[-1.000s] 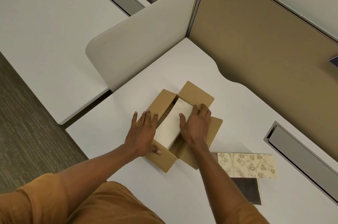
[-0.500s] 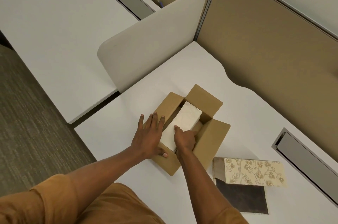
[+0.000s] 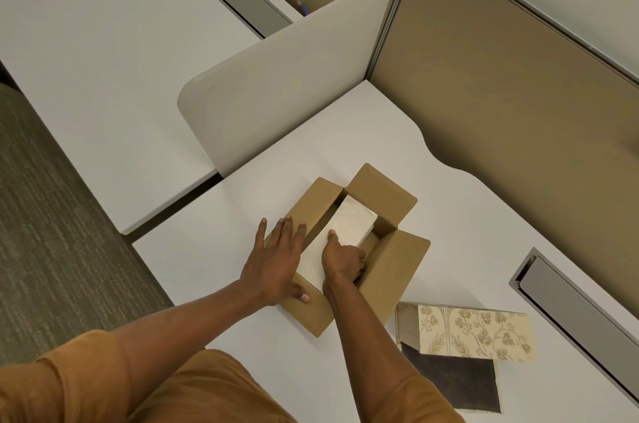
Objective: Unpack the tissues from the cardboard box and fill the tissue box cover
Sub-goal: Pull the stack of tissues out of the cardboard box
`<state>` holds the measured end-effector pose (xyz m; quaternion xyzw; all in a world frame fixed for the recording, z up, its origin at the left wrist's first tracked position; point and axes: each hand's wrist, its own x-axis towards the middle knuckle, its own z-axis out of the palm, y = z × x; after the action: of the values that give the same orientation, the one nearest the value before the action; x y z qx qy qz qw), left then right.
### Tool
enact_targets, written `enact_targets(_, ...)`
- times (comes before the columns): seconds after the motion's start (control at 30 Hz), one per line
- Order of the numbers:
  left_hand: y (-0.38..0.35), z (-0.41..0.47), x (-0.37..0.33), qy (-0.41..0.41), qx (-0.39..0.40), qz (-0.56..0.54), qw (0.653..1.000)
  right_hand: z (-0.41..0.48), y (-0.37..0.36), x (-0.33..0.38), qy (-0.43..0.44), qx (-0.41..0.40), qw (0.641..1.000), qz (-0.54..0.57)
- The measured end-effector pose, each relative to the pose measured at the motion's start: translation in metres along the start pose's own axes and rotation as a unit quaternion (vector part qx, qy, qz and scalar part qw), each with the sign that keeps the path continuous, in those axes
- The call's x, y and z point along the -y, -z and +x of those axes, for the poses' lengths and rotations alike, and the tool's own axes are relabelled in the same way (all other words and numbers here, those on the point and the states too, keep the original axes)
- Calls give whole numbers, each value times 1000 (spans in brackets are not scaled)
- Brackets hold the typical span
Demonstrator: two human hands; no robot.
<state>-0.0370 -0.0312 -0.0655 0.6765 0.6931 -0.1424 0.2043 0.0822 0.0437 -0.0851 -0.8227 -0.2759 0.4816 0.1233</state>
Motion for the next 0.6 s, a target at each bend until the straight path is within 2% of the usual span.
enact_targets(0.6, -5, 2, 1, -4, 0, 10, 1000, -3, 2, 4, -33, -16, 999, 26)
